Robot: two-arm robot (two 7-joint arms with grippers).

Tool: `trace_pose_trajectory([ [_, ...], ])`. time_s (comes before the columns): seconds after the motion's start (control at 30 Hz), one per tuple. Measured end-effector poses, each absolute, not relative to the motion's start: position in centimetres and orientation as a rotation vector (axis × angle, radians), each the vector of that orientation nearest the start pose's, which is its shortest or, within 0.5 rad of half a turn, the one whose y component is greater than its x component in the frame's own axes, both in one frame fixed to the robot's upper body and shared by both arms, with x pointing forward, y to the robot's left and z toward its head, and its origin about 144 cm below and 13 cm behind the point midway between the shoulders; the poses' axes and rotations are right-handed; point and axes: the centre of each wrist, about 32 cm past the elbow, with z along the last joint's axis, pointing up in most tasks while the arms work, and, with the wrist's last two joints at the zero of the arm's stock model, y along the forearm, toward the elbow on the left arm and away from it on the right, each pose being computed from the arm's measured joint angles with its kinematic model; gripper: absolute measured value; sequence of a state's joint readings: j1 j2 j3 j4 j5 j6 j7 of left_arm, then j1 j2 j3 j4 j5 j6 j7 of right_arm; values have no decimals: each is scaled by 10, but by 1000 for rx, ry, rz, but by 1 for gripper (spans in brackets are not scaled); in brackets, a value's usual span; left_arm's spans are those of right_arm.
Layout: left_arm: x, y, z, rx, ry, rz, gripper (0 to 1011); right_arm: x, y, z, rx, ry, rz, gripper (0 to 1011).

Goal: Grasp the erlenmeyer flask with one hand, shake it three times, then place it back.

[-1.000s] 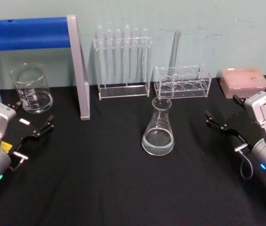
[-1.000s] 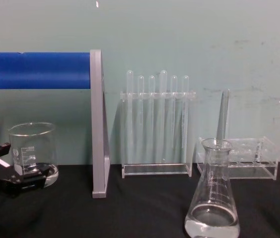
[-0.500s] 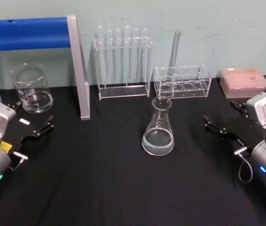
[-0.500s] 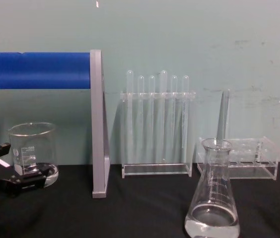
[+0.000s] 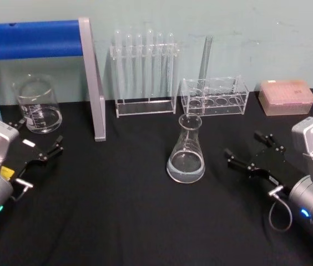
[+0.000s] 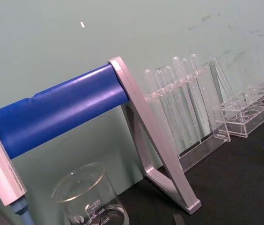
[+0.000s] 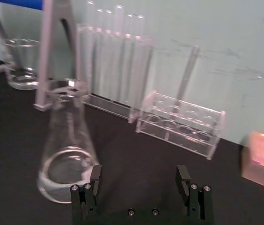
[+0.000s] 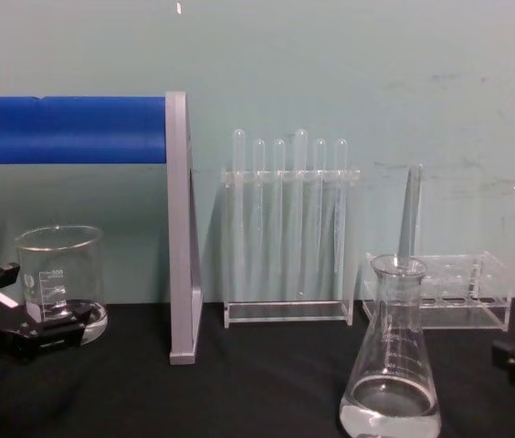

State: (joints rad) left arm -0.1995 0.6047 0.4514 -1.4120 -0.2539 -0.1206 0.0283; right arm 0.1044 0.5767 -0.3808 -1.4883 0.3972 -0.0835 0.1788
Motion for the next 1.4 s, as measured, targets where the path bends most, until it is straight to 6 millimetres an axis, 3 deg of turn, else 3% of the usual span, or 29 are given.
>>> trace_pose_trajectory([
  [0.5, 489, 310, 1140, 305, -285, 1248, 1001, 462, -278, 1143, -119, -59, -975, 1003],
  [1.4, 489, 310, 1140, 305, -285, 1248, 1001, 501, -242, 1142, -81, -21, -930, 1003],
])
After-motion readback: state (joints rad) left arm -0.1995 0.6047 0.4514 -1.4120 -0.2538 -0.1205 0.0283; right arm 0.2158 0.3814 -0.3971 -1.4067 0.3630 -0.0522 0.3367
